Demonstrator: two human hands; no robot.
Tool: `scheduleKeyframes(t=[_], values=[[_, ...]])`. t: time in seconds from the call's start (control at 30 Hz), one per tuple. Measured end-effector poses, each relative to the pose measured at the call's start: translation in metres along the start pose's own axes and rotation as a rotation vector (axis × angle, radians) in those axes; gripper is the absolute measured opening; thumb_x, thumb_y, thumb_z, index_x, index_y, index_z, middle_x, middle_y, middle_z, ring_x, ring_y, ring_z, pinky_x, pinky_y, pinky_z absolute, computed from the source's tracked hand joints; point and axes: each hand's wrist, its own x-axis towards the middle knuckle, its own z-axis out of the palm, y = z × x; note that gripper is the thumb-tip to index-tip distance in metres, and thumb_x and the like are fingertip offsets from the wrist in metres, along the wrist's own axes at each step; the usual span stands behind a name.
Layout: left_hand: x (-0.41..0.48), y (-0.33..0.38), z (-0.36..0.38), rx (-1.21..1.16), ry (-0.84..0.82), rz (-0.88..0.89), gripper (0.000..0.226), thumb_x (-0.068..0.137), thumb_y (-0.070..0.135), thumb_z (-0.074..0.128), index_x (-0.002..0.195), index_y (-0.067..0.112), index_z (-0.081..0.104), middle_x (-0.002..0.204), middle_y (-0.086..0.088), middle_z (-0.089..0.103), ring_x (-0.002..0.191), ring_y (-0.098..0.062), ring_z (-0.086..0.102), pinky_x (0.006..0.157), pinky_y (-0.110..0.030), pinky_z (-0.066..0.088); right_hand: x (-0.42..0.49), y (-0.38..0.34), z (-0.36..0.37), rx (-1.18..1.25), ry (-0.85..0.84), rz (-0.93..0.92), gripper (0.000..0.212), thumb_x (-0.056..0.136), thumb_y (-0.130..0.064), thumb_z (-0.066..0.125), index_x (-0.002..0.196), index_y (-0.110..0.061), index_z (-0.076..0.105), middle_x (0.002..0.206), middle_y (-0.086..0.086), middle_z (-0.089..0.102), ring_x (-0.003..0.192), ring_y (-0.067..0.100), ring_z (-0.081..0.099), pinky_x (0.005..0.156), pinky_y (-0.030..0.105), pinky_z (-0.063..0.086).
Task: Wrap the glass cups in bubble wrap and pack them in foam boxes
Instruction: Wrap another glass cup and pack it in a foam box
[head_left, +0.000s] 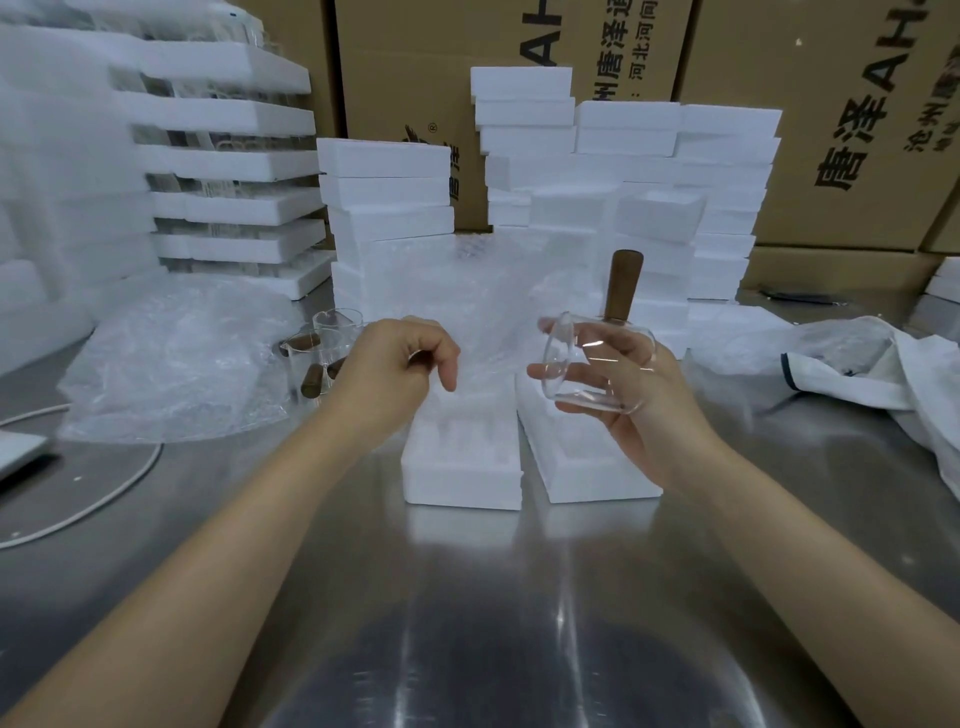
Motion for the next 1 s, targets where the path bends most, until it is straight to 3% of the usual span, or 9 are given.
scheduleKeyframes(t=[0.13,0.23,0.33,0.4,0.57,0.7,0.77,0.83,1.0], values=[[0.001,-0.004,0.001,0.265,0.016,0.083,0.048,0.062,-0.026,0.037,0.057,0.014,0.063,0.072,-0.008,0.064,0.084,-0.027,0.058,0.082,-0.036,0.043,-0.001,0.004,0.000,0.013,-0.022,0.035,0.015,0.098,-0.006,0.046,0.104,-0.003,0.060,0.099,0.012,0.073,0.093,0.031,0.071,0.061,0.027,0.056],[0.000,0.000,0.004,0.323,0.080,0.126,0.033,0.078,-0.015,0.047,0.076,0.012,0.066,0.083,0.000,0.063,0.088,-0.016,0.054,0.087,-0.024,0.040,-0.002,0.004,0.002,0.026,-0.053,0.044,0.017,0.099,-0.004,0.044,0.107,0.002,0.057,0.097,0.013,0.073,0.094,0.032,0.071,0.060,0.026,0.056],[-0.003,0.013,0.008,0.129,-0.014,0.124,0.011,0.095,0.028,0.054,0.094,0.024,0.064,0.095,0.014,0.059,0.089,0.001,0.052,0.073,-0.004,0.033,-0.002,0.005,0.004,-0.029,-0.115,0.054,0.018,0.098,-0.001,0.045,0.111,0.007,0.055,0.099,0.015,0.072,0.095,0.030,0.070,0.061,0.027,0.056],[-0.002,0.016,0.010,0.122,-0.175,0.104,0.028,0.087,0.053,0.053,0.100,0.032,0.065,0.098,0.021,0.058,0.091,0.005,0.052,0.072,-0.002,0.033,-0.004,0.007,0.007,-0.063,-0.140,0.058,0.013,0.095,0.004,0.048,0.105,0.005,0.057,0.095,0.011,0.072,0.091,0.027,0.071,0.059,0.026,0.055],[-0.003,0.004,0.009,0.198,-0.241,0.086,0.011,0.090,0.023,0.065,0.098,0.022,0.072,0.079,0.016,0.062,0.079,-0.003,0.054,0.067,-0.009,0.038,-0.005,0.010,0.011,-0.086,-0.122,0.073,0.025,0.096,-0.017,0.048,0.108,0.004,0.054,0.107,0.023,0.067,0.087,0.029,0.071,0.058,0.026,0.054],[-0.005,-0.002,0.011,0.321,-0.299,0.098,0.021,0.093,0.040,0.056,0.107,0.033,0.069,0.092,0.017,0.058,0.090,0.000,0.050,0.079,-0.019,0.040,-0.002,0.007,0.006,-0.082,0.021,0.041,0.020,0.092,-0.017,0.056,0.100,-0.001,0.063,0.093,0.016,0.064,0.075,0.025,0.072,0.049,0.021,0.048],[-0.007,0.001,0.014,0.291,-0.377,0.076,0.044,0.088,0.059,0.047,0.124,0.037,0.059,0.111,0.019,0.050,0.107,0.004,0.041,0.091,-0.014,0.034,0.000,0.004,0.002,-0.116,0.124,0.016,0.009,0.087,-0.017,0.063,0.084,-0.015,0.071,0.077,0.009,0.062,0.067,0.020,0.071,0.046,0.019,0.044],[-0.009,0.003,0.018,0.326,-0.445,0.042,0.060,0.080,0.071,0.045,0.129,0.038,0.055,0.116,0.023,0.051,0.106,0.006,0.043,0.093,-0.017,0.036,0.000,0.002,0.000,-0.151,0.196,0.010,0.009,0.085,-0.016,0.068,0.079,-0.019,0.074,0.066,0.002,0.063,0.062,0.014,0.069,0.046,0.017,0.042],[-0.012,0.003,0.028,0.356,-0.403,-0.001,0.038,0.083,0.053,0.062,0.108,0.025,0.067,0.094,0.011,0.059,0.087,-0.006,0.055,0.081,-0.028,0.047,0.001,0.002,-0.005,-0.128,0.278,0.030,0.007,0.087,-0.018,0.068,0.087,-0.011,0.069,0.063,-0.001,0.064,0.051,0.014,0.063,0.044,0.016,0.040]])
